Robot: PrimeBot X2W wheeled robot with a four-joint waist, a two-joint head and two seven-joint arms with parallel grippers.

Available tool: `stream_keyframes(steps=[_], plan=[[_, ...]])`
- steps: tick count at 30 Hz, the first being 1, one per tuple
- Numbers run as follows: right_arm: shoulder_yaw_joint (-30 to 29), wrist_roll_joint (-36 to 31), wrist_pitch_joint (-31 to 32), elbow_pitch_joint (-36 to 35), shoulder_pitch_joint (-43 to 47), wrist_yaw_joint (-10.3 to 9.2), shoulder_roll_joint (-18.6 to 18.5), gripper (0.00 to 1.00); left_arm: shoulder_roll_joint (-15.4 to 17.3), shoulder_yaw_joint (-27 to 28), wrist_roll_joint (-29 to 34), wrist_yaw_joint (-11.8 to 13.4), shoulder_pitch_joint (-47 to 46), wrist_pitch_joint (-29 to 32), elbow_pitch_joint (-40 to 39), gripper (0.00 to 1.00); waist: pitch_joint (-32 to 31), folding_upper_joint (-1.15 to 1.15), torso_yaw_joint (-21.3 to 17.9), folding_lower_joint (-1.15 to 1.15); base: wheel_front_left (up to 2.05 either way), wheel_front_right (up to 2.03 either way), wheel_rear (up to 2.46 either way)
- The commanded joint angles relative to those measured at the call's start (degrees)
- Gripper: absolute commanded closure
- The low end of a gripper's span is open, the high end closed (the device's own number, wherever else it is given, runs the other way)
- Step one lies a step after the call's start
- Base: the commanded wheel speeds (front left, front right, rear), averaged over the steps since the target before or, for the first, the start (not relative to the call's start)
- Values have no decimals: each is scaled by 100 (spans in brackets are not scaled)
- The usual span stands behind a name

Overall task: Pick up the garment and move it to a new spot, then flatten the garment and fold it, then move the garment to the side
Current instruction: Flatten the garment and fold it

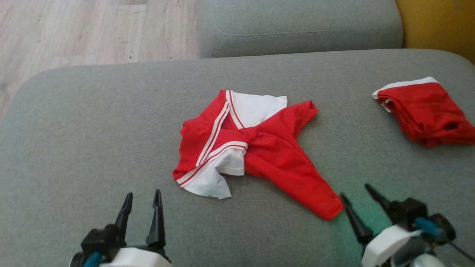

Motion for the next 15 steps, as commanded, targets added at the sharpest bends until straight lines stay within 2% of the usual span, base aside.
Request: stream_keyframes(steps=[1,7,15], plan=[[-51,-6,35,-283,-263,37,-91,0,86,176,-48,8,-145,-39,-127,0,12,0,51,0,0,0,0],[-130,-59,264,-242,-851,37,-95,0,52,169,-47,-10,-253,-67,-108,0,163,0,305,0,0,0,0],[-450,-57,494,853,-2137,37,211,0,-21,155,-31,-47,-460,-118,-64,0,524,0,812,0,0,0,0]])
